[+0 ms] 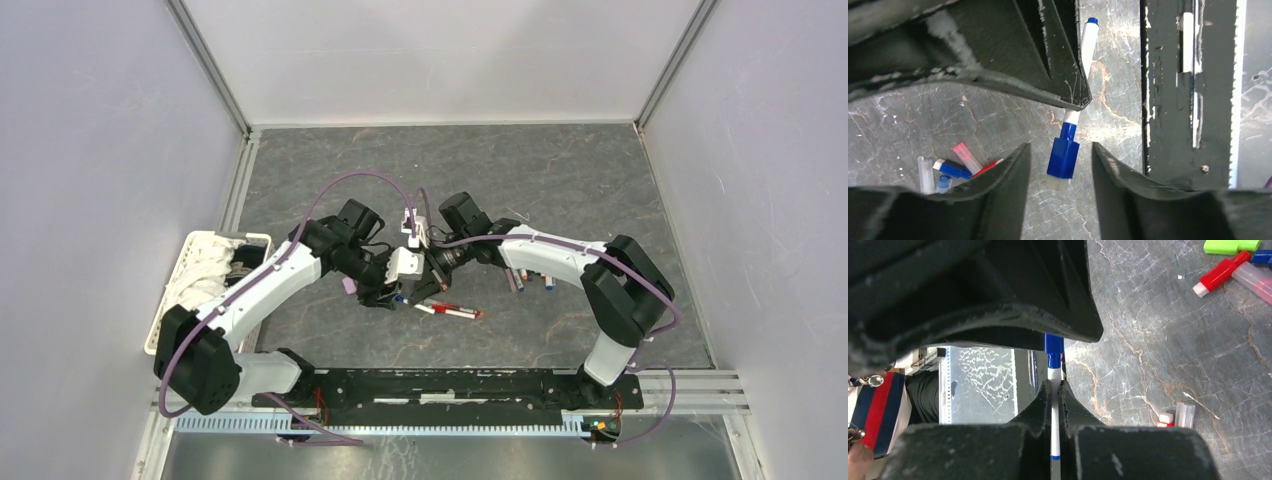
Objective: Open the pen caps
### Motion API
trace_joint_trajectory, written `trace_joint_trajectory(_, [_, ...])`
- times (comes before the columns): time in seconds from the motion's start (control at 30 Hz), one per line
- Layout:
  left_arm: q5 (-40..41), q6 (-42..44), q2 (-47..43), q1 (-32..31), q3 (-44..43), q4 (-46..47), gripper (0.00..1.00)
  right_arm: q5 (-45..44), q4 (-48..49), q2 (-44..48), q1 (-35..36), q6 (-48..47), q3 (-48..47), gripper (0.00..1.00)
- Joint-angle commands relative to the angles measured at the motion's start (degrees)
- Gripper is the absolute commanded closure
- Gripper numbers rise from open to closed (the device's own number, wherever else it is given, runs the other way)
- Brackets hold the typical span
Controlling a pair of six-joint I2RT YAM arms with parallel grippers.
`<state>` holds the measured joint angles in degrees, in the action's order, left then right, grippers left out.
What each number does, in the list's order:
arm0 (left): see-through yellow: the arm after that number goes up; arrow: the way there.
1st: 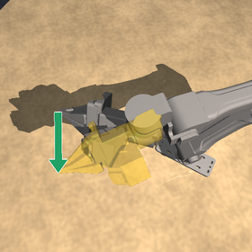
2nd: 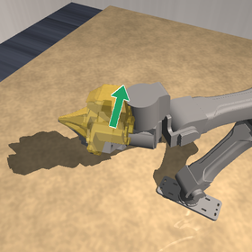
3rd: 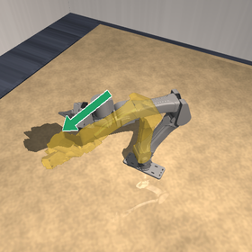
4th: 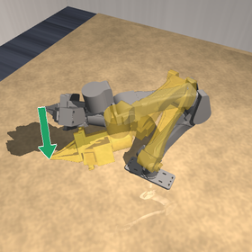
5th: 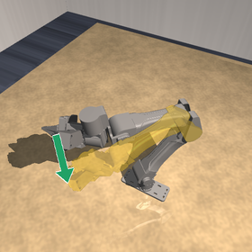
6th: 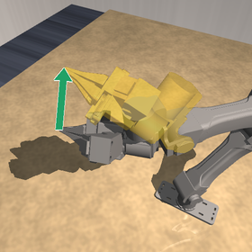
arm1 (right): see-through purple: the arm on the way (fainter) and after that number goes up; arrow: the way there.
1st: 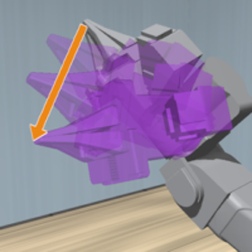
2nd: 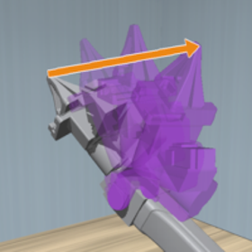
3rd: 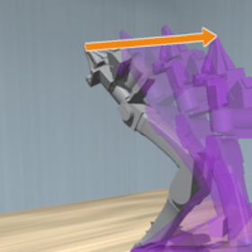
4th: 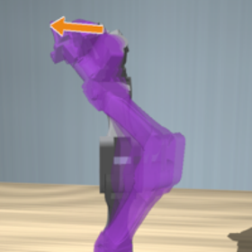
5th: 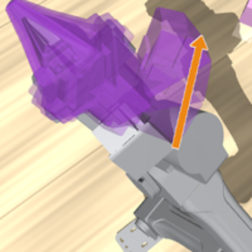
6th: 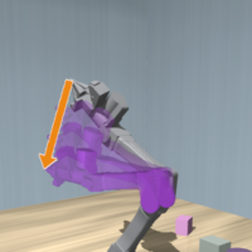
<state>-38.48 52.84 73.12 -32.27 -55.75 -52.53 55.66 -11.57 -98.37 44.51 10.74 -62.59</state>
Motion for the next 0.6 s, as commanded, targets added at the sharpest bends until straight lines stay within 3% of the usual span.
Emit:
trace_joint_trajectory(0.0, [2.0, 3.0, -0.2, -1.5, -0.1, 1.1, 0.53, 2.7, 1.7, -1.1, 0.1, 1.3, -3.0, 1.0])
trace_joint_trajectory(0.07, [2.8, 3.1, 0.1, -1.9, 0.1, 1.1, 0.65, 2.8, 1.8, -1.2, 0.1, 1.5, -2.9, 1.0])
trace_joint_trajectory(0.13, [3.1, 3.2, 0.2, -2.2, 0.2, 1.1, 0.86, 2.9, 2.9, -1.1, 0.2, 2.5, -2.3, 0.99])
trace_joint_trajectory(0.17, [3.2, 3.1, 0.2, -2.3, 0.2, 1.2, 0.95, 2.7, 3.7, -1.1, 0.1, 3.1, -1.9, 0.93])
trace_joint_trajectory(0.2, [3.4, 2.7, 0.3, -2.4, 0.1, 1.4, 0.98, 2.5, 4.9, -1.0, 0.1, 4.2, -1.2, 0.85])
trace_joint_trajectory(0.33, [3.5, 2.4, 0.1, -2.4, -0.7, 1.7, 0.98, 2.4, 9.6, -1.6, 1.2, 7.4, 1.2, 0.71])
trace_joint_trajectory(0.57, [2.9, 2.6, -0.7, -2.4, -1.6, 1.0, 0.98, 3.5, 11.1, -4.5, 2.2, 9.3, 0.6, 0.73])
